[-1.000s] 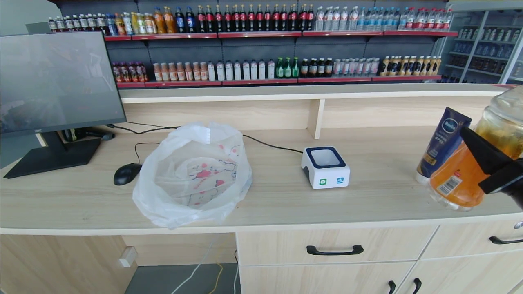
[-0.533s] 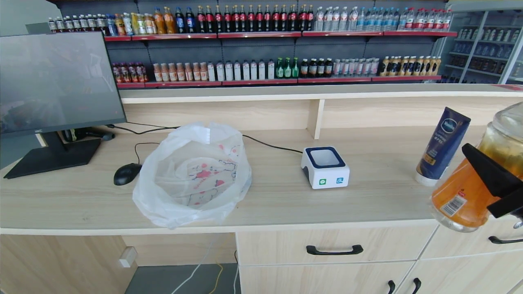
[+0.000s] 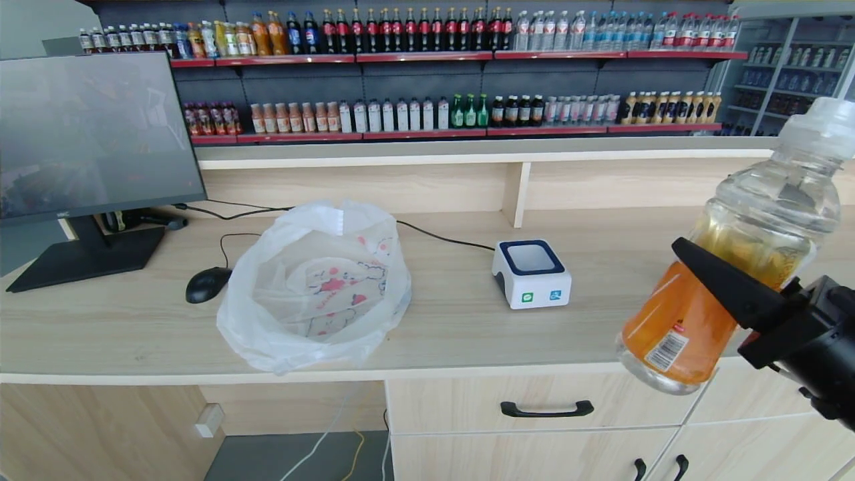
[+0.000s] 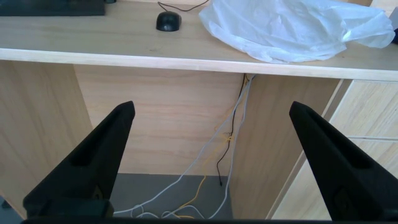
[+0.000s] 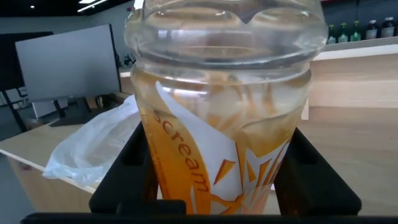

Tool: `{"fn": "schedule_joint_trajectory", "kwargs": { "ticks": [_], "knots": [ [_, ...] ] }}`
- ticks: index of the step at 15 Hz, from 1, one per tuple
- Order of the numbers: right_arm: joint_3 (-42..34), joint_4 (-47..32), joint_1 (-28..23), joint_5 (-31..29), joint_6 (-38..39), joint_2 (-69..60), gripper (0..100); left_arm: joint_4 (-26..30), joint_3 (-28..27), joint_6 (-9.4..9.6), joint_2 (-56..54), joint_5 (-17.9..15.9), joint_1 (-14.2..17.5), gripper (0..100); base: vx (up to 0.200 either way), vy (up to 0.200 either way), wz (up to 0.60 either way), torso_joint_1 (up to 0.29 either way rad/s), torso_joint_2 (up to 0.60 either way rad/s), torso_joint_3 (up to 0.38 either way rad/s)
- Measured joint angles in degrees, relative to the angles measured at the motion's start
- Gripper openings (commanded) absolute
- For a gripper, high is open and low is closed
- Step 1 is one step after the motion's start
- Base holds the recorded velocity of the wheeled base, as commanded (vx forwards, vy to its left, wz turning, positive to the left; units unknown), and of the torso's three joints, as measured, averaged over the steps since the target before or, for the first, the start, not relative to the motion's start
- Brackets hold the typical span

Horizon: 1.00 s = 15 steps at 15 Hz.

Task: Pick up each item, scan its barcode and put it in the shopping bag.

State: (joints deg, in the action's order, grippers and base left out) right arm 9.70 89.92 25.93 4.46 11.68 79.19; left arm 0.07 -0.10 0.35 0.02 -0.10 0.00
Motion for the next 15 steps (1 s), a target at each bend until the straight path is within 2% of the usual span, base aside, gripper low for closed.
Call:
{"fn": "schedule_joint_trajectory", "kwargs": {
  "ticks": [4, 7, 11, 15],
  "knots": [
    [1.62, 0.10, 6.03, 6.92, 6.33, 2.18, 0, 0.02, 0.00, 0.00, 0.00, 0.00, 0.00, 100, 0.000, 0.000, 0.00, 0.000, 0.00, 0.000],
    [5.95, 0.16, 8.83, 6.84, 11.41, 4.08, 0, 0.02, 0.00, 0.00, 0.00, 0.00, 0.00, 100, 0.000, 0.000, 0.00, 0.000, 0.00, 0.000],
    [9.97, 0.05, 15.63, 7.11, 17.96, 5.12, 0, 0.02, 0.00, -0.02, 0.00, 0.00, 0.00, 100, 0.000, 0.000, 0.00, 0.000, 0.00, 0.000],
    [15.54, 0.00, 16.93, 7.11, 20.68, 6.53, 0, 0.02, 0.00, 0.00, 0.00, 0.02, 0.00, 100, 0.000, 0.000, 0.00, 0.000, 0.00, 0.000]
  ]
}}
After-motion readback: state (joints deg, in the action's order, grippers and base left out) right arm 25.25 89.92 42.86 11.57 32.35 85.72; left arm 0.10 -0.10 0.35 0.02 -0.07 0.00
